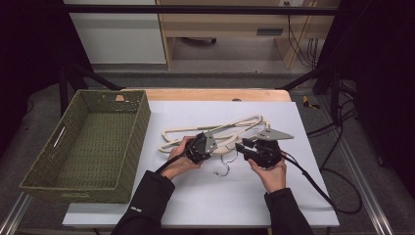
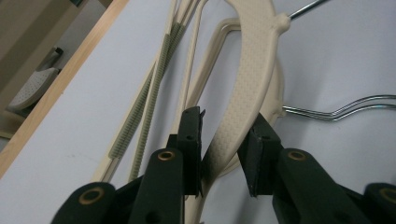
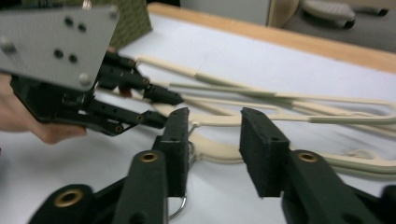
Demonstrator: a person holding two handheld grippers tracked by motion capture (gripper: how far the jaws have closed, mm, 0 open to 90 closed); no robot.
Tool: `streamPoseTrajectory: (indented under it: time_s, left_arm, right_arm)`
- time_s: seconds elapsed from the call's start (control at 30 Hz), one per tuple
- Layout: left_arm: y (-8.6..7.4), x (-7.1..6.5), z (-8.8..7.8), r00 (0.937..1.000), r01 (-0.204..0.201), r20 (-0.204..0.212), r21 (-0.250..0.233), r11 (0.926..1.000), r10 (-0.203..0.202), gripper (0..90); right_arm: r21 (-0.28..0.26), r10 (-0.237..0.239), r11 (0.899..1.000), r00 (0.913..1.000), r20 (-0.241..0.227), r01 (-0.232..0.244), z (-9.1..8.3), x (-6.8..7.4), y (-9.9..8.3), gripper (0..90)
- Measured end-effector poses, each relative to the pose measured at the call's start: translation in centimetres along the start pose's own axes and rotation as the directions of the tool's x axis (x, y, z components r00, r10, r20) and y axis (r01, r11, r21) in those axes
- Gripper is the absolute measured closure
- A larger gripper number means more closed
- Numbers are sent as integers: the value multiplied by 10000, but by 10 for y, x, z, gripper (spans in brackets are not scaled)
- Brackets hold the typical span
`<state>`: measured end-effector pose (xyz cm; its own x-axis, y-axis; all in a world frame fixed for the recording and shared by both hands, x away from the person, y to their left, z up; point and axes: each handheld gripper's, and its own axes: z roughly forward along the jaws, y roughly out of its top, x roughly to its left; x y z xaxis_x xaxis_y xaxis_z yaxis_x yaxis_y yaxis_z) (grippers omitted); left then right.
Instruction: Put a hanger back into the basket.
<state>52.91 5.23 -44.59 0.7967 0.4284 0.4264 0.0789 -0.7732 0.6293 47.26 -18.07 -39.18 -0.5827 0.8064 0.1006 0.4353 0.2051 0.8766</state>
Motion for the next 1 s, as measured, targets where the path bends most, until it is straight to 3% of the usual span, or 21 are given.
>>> streamPoseTrajectory:
  time_s: [0.1, 0.13, 0.33, 0.47, 0.6, 0.73, 0.77, 0.8, 0.9, 1.0]
  left_arm:
    - [2, 2, -5, 9999, 57, -116, -136, 9999, -58, 738]
    - [2, 2, -6, 9998, 81, -189, -204, 9998, -85, 758]
    - [7, 7, -18, 9968, 258, -743, -602, 9979, -303, 830]
    - [7, 15, -28, 9891, 860, -1109, -970, 9916, -966, 857]
    - [4, 23, -39, 9820, 1540, -931, -1093, 9820, -1643, 860]
    - [6, 23, -49, 9804, 1736, -734, -1173, 9778, -1828, 859]
    - [8, 24, -59, 9739, 2139, -447, -1447, 9661, -2223, 859]
    - [8, 24, -59, 9739, 2139, -447, -1447, 9661, -2223, 859]
    - [11, 24, -74, 9660, 2519, -163, -1662, 9534, -2580, 859]
    - [14, 25, -91, 9634, 2637, -56, -1595, 9513, -2679, 859]
  right_arm:
    - [-480, 46, 9988, 9995, 327, -30, -14, -10, 0, 545]
    - [-689, 279, 9973, 9989, 371, -253, -20, -17, -1, 525]
    - [-682, 453, 9968, 9972, 601, -411, -26, -26, -5, 463]
    - [-590, 352, 9978, 9963, 779, -307, -25, -28, -8, 394]
    - [-546, 144, 9985, 9963, 848, -98, -24, -27, -10, 351]
    - [-596, 32, 9982, 9958, 910, 22, -26, -27, -10, 321]
    - [-677, -62, 9976, 9959, 900, 123, -28, -27, -10, 293]
    - [-677, -62, 9976, 9959, 900, 123, -28, -27, -10, 293]
    - [-764, -194, 9967, 9962, 850, 259, -31, -26, -10, 252]
    - [-960, -206, 9950, 9963, 831, 285, -37, -26, -10, 203]
